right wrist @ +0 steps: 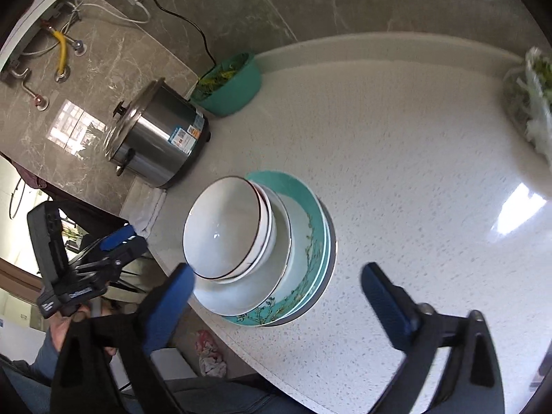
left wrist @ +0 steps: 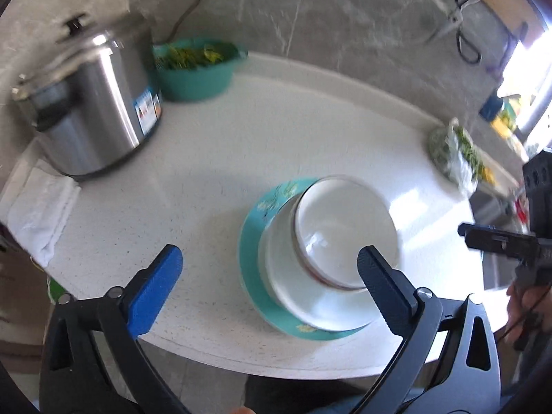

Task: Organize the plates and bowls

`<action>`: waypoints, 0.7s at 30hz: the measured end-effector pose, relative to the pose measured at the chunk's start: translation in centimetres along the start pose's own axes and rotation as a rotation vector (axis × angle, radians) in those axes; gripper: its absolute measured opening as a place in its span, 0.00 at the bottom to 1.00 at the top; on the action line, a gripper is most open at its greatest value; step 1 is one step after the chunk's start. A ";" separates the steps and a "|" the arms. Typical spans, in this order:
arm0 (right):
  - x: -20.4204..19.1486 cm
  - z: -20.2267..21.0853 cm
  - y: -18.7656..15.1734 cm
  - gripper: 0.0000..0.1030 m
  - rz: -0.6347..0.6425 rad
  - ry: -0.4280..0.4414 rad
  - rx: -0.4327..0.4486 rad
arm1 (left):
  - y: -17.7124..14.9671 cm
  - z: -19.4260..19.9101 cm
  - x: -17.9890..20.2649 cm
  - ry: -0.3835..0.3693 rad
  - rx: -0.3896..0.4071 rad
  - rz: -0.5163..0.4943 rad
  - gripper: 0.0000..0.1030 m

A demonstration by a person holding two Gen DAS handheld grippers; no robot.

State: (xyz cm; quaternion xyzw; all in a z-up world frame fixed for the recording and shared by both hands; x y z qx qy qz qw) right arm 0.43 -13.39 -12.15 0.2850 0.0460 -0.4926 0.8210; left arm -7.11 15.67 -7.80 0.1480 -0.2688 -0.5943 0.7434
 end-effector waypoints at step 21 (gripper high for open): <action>-5.0 3.8 -3.0 1.00 -0.054 -0.236 0.146 | -0.9 -0.5 3.6 0.066 -0.102 -0.117 1.00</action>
Point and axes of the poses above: each gripper's, at about its wrist camera, not at the fingertips, and z roughly against the way its jaws point, x to its right, y to its top, the point moved 2 cm from there along -z, roughly the way its jaws point, and after that the axes turned 5 degrees about -y, right-handed, at the moved point
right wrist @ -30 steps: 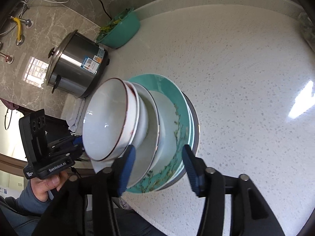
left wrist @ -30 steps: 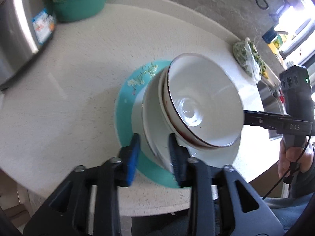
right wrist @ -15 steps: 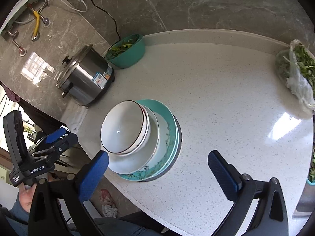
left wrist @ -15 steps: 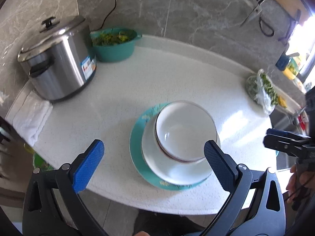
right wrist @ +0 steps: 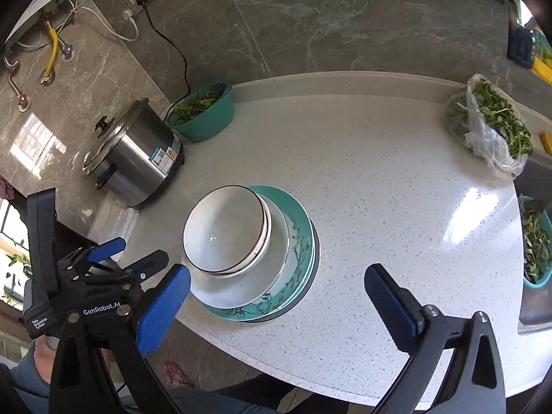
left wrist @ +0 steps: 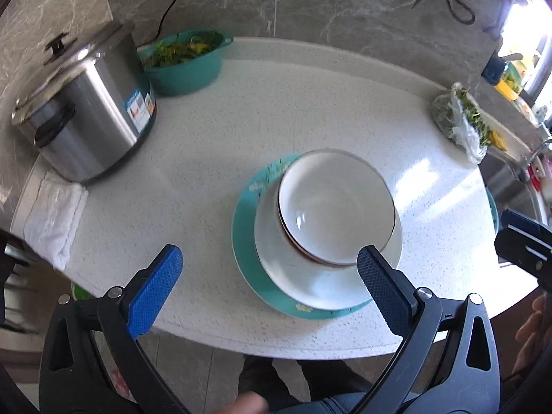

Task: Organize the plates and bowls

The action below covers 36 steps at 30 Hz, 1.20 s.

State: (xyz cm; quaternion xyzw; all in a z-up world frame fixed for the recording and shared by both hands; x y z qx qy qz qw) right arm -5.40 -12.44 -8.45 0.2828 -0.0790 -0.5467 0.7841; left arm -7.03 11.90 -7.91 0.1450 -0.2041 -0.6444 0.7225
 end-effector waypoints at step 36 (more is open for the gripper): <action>-1.3 1.7 -0.9 1.00 -0.117 -0.162 0.052 | 2.0 -1.5 -1.0 -0.016 0.016 -0.020 1.00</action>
Point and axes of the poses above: each gripper's, at about its wrist camera, not at the fingertips, and z roughly against the way its jaws point, x to its right, y to its top, the point moved 2 cm from there along -z, roughly the way its jaws point, and after that the axes turned 5 degrees about -y, right-handed, at the moved point
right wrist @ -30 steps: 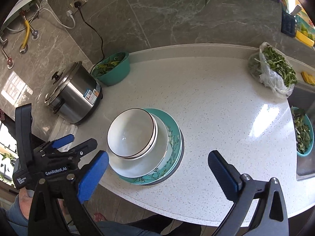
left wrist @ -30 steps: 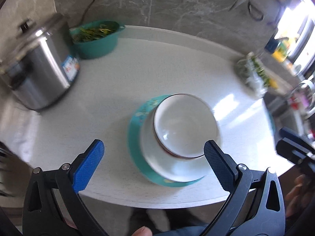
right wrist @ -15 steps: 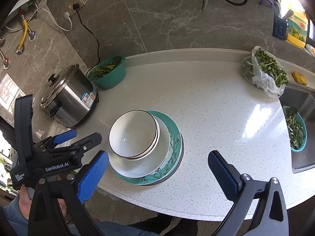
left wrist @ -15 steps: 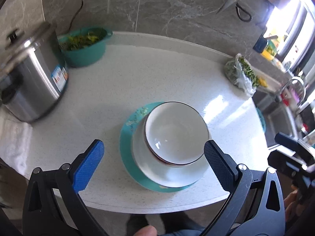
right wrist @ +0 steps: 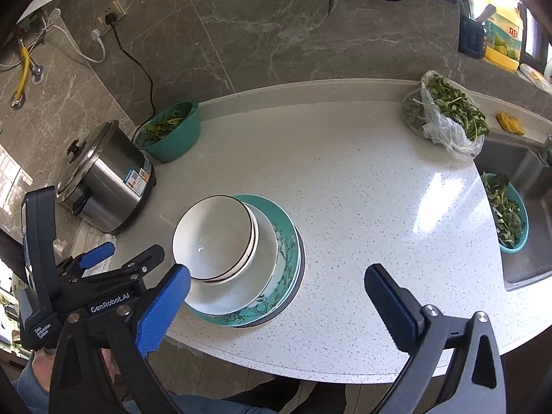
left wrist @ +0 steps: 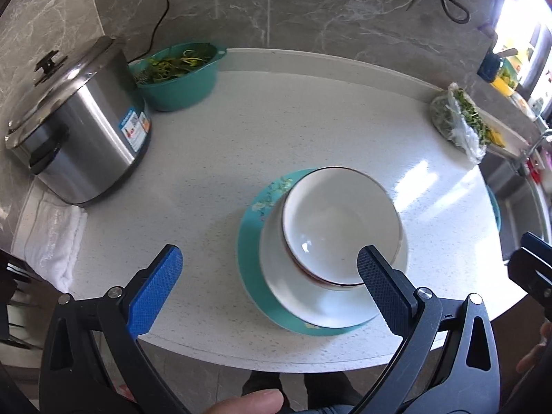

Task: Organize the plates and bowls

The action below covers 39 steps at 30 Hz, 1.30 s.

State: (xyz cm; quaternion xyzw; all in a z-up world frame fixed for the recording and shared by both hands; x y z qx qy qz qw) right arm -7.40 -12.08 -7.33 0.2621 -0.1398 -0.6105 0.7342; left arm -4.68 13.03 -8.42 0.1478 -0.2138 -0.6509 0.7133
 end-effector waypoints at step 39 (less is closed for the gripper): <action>2.4 -0.5 0.4 1.00 -0.028 -0.149 -0.066 | 0.7 3.0 4.3 -0.018 0.042 -0.087 1.00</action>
Point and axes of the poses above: each gripper's, at about its wrist camera, not at the fingertips, and z roughly against the way its jaws point, x to its right, y to its top, the point moved 2 cm from there along -z, roughly the way its jaws point, and after that the axes turned 5 degrees about -y, right-handed, at the moved point
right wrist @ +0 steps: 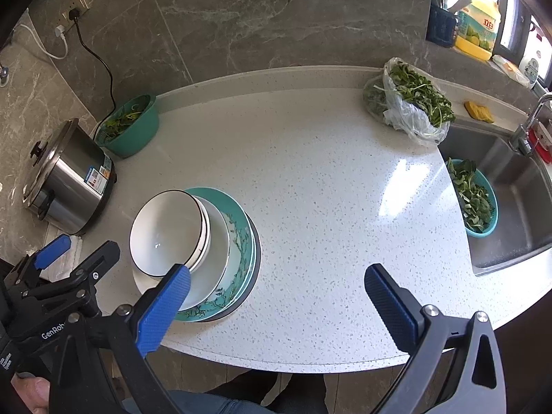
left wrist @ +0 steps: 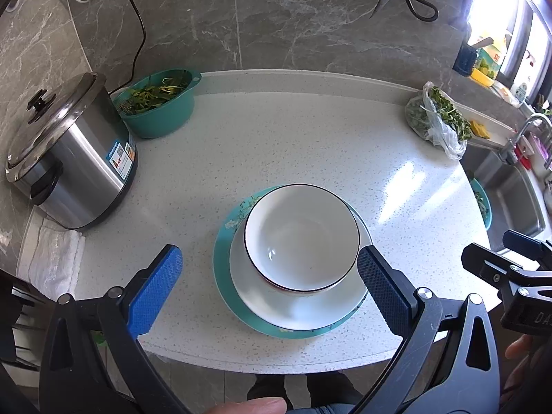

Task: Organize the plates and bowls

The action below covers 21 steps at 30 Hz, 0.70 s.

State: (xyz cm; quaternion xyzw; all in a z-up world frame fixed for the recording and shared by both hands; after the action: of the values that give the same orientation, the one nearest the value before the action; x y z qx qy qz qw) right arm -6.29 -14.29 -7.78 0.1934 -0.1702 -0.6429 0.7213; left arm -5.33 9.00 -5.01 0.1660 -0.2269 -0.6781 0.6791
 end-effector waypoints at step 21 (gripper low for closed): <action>-0.3 -0.4 0.2 1.00 0.011 -0.004 -0.005 | 0.0 -0.4 0.2 0.001 -0.012 0.004 1.00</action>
State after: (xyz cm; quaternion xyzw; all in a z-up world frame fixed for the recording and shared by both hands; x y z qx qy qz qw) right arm -5.95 -13.99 -8.05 0.1894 -0.1710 -0.6396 0.7252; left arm -5.07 8.81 -5.33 0.1618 -0.2230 -0.6781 0.6814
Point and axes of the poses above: each gripper's, at about its wrist camera, not at the fingertips, and z roughly against the way its jaws point, x to its right, y to its top, the point moved 2 cm from there along -z, roughly the way its jaws point, and after that the axes turned 5 degrees about -y, right-handed, at the moved point
